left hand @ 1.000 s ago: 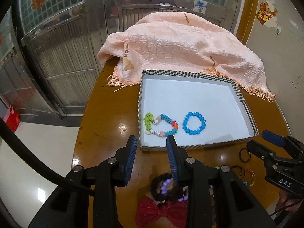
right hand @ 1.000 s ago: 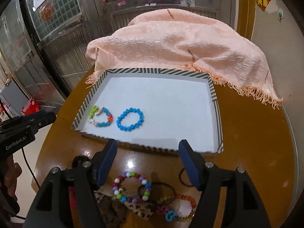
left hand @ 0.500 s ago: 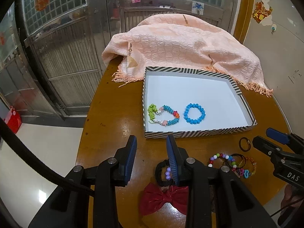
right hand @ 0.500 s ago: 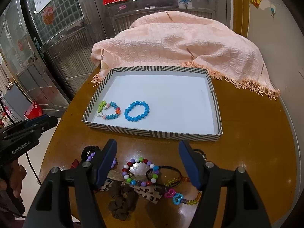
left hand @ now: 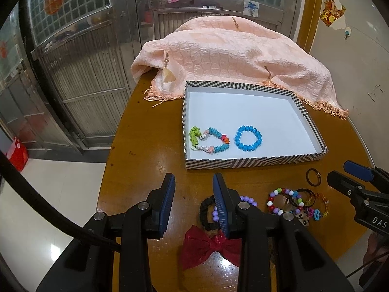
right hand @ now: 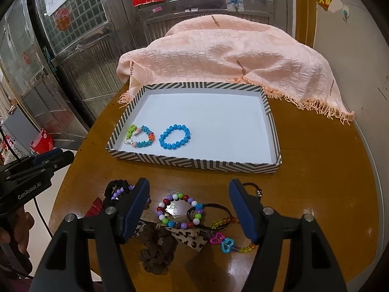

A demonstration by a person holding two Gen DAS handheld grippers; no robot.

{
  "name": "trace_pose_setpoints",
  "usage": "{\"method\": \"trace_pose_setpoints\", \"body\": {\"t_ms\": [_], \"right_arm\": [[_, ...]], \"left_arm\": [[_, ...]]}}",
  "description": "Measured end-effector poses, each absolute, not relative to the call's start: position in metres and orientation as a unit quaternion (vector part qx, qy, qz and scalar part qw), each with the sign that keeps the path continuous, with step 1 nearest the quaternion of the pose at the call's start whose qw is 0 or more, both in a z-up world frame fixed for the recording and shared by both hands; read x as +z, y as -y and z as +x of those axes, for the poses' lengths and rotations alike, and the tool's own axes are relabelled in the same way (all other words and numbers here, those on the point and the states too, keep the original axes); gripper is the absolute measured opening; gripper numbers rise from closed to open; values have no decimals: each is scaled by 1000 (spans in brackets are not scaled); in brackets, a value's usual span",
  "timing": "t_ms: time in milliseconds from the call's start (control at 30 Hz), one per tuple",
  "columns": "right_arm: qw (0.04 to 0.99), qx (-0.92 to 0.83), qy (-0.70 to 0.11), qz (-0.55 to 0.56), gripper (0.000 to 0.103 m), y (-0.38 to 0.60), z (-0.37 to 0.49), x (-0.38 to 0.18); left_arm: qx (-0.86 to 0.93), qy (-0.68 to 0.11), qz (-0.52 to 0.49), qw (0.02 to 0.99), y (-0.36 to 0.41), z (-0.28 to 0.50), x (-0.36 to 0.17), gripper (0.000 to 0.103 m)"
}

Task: Organize jewelry
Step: 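Withdraw both tools from the tray back over the remaining jewelry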

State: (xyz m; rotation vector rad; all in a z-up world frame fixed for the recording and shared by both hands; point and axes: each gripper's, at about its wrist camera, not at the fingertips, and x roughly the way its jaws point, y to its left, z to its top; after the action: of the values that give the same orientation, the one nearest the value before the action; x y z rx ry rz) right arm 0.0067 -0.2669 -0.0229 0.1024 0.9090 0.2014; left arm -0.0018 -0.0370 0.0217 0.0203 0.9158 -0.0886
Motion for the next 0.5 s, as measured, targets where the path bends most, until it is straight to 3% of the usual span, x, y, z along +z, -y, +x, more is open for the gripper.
{"method": "trace_pose_setpoints", "body": {"t_ms": [500], "right_arm": [[888, 102, -446, 49, 71, 267, 10, -27]], "left_arm": [[-45, -455, 12, 889, 38, 2, 12, 25]]}}
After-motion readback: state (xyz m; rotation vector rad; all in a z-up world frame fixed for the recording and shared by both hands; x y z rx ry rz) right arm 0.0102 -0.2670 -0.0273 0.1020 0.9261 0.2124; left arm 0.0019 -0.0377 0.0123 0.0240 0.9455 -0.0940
